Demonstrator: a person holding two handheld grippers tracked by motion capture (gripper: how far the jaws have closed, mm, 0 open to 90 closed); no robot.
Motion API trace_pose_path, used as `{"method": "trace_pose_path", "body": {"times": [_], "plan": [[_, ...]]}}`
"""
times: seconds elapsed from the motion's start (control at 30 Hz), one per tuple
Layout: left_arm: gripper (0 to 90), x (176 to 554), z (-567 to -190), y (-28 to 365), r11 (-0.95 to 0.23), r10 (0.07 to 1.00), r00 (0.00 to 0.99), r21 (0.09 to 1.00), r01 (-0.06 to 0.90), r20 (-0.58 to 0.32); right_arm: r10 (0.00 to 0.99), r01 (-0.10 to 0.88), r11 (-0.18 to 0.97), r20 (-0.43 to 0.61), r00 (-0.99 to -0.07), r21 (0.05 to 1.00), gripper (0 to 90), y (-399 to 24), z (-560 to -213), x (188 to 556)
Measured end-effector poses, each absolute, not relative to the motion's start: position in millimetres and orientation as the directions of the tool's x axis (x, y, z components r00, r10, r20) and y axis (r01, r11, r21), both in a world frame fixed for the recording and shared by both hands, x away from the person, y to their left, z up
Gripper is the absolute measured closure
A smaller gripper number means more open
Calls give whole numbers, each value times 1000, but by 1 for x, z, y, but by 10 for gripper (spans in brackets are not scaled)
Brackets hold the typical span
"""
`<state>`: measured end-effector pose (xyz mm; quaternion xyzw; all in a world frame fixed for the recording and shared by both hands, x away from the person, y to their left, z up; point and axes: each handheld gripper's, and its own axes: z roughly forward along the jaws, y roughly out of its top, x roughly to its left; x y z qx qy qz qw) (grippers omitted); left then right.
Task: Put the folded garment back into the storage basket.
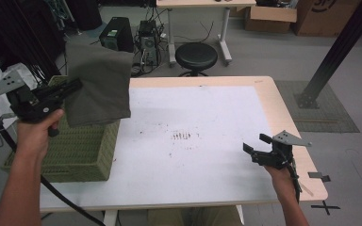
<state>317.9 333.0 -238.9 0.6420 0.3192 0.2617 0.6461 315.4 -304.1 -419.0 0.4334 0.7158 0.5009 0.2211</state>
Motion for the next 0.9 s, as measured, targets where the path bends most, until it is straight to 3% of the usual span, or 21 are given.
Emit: {"method": "trace_pose_path", "body": {"times": [0.47, 0.63, 0.67, 0.73, 0.77, 0.9], "plan": [[832, 307, -254, 384, 70, 789, 601, 991, 115, -126, 836, 406, 151, 103, -539, 901, 157, -288, -420, 318], [826, 313, -284, 409, 106, 853, 483, 973, 206, -196, 834, 416, 165, 98, -542, 894, 157, -282, -420, 318], [779, 315, -293, 412, 115, 891, 402, 961, 253, -212, 833, 417, 166, 99, -545, 894, 157, -281, -420, 318], [397, 321, -309, 418, 176, 935, 236, 924, 340, -265, 821, 410, 168, 103, -562, 896, 157, -278, -416, 315], [284, 321, -315, 420, 194, 943, 187, 914, 356, -273, 815, 400, 173, 98, -572, 900, 157, -275, -413, 313], [190, 321, -322, 414, 187, 958, 143, 919, 347, -249, 801, 367, 171, 88, -593, 914, 157, -270, -403, 310]]}}
